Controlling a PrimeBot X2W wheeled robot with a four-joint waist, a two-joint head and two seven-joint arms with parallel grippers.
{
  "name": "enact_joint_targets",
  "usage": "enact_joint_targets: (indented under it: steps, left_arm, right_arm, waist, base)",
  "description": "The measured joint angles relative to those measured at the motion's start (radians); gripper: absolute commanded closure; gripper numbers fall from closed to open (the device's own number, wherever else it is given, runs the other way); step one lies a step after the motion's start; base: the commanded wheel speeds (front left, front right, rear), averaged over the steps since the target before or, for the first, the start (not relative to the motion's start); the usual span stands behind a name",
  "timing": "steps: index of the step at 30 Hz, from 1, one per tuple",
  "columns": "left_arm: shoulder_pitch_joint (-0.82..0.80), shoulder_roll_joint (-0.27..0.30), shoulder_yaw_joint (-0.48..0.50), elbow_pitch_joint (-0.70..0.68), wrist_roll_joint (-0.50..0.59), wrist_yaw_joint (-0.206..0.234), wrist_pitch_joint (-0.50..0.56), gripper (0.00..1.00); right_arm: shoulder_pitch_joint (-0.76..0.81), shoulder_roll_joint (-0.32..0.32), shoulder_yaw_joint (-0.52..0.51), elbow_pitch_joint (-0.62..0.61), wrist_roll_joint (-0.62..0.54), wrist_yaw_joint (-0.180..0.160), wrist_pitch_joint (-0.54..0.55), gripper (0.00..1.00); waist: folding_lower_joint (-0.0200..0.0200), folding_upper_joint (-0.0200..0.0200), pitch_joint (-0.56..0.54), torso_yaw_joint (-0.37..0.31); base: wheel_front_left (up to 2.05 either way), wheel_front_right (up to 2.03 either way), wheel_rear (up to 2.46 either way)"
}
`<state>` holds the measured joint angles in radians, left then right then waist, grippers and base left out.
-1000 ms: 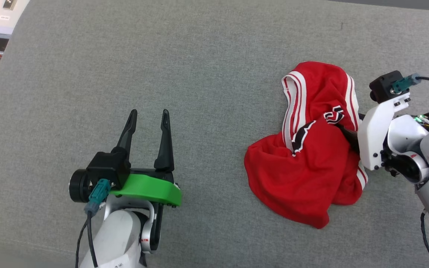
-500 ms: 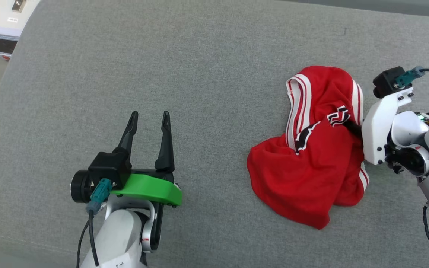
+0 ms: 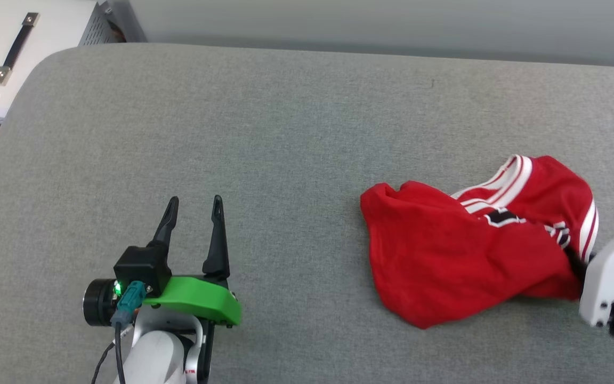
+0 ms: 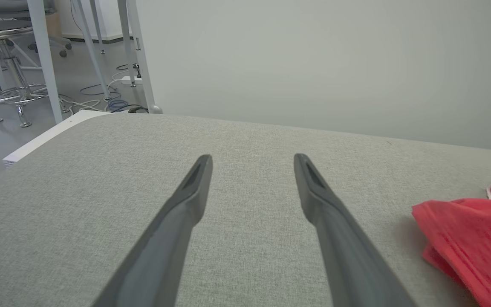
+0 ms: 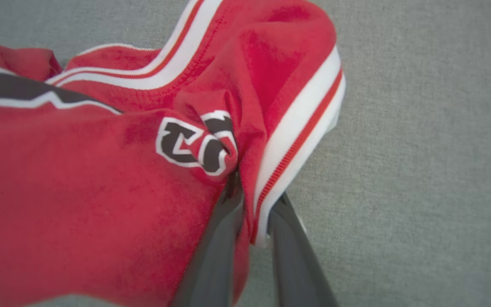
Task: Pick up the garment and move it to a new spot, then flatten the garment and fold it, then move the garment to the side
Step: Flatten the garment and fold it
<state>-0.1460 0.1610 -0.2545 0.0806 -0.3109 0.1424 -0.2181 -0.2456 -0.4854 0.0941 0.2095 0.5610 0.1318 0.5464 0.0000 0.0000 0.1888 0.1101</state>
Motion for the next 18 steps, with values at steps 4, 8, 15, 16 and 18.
enact_joint_targets:
  steps: [4, 8, 15, 16, 18]
  left_arm:
    - [0.016, 0.006, 0.0, -0.008, -0.004, 0.003, 0.013, 0.0]
    - [0.023, 0.014, -0.002, -0.022, -0.007, 0.004, 0.027, 0.0]
    - [0.028, 0.026, -0.005, -0.031, -0.009, 0.012, 0.045, 0.0]
    - [0.031, 0.027, -0.005, -0.031, -0.012, 0.012, 0.048, 0.0]
    - [0.041, 0.028, -0.006, -0.032, -0.018, 0.012, 0.053, 0.0]
  right_arm:
    - [0.214, 0.113, -0.092, -0.113, -0.058, 0.0, 0.077, 1.0]
    - [0.351, 0.232, -0.148, -0.188, -0.092, 0.0, 0.12, 1.0]
    - [0.387, 0.32, -0.191, -0.215, -0.133, 0.0, 0.114, 0.0]
    - [0.388, 0.323, -0.194, -0.217, -0.14, -0.001, 0.1, 0.0]
    - [0.386, 0.329, -0.201, -0.226, -0.166, 0.0, 0.043, 0.0]
  waist:
    - [0.0, 0.0, -0.029, -0.024]
    - [0.0, 0.0, -0.049, -0.04]
    - [0.0, 0.0, -0.065, -0.042]
    - [0.0, 0.0, -0.066, -0.041]
    - [0.0, 0.0, -0.07, -0.038]
  base:
    - [0.0, 0.0, 0.0]
    - [0.0, 0.0, 0.0]
    - [0.0, 0.0, 0.0]
    - [0.0, 0.0, 0.0]
    - [0.0, 0.0, 0.0]
